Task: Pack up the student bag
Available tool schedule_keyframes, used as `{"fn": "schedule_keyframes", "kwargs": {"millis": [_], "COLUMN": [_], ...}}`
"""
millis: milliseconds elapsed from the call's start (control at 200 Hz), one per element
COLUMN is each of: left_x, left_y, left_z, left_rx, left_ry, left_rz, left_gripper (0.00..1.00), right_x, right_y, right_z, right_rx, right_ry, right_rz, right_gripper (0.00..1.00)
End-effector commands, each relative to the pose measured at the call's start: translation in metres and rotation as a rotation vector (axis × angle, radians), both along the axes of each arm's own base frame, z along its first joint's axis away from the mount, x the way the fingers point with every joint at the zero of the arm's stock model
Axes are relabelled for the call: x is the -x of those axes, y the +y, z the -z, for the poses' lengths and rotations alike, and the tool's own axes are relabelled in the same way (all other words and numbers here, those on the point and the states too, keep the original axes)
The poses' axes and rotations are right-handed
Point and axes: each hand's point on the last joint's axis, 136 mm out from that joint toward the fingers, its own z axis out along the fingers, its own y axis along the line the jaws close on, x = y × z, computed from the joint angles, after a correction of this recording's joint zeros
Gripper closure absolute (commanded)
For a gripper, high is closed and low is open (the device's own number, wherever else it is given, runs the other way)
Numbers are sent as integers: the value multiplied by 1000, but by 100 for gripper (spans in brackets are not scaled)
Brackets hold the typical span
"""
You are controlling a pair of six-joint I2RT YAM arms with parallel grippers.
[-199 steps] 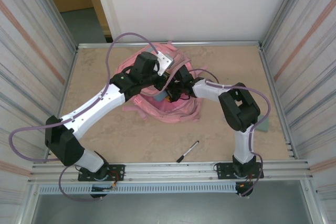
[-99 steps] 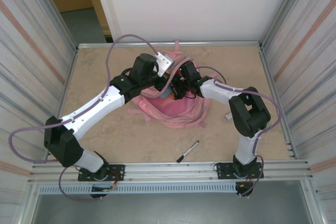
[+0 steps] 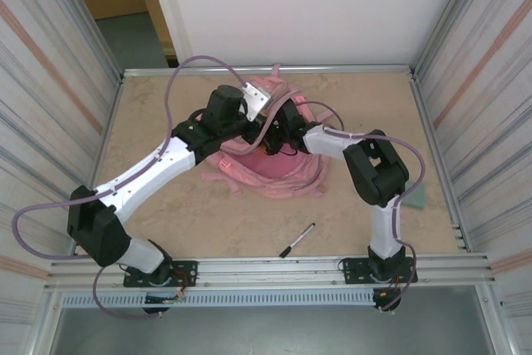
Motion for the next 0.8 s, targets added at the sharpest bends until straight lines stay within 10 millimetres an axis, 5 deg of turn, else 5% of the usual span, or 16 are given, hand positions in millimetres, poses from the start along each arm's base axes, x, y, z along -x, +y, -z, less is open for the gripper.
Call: {"fn": "schedule_keyframes", "kwargs": {"millis": [0,301,491,797], "left_x": [5,-1,0,1], "left_y": [-6,5,4,0], "left_z": [-65,-60,-56,-59], "left_rx": [137,123,127,138], "left_ry": [-176,-172,-162,-171], "left_rz": [67,43,55,81], "left_gripper": [100,100,100,100], "right_x": [-8,10,10,-18], "right_y": [1,-16,-16,8], "right_z": [-22,-38,-29,-4], "right_rx": [-27,-71,-55,-14], "right_ry": [-140,-232,-252,-278], "right_rz": [-21,-61,-75,-91], "right_gripper": [25,22,54,64]}}
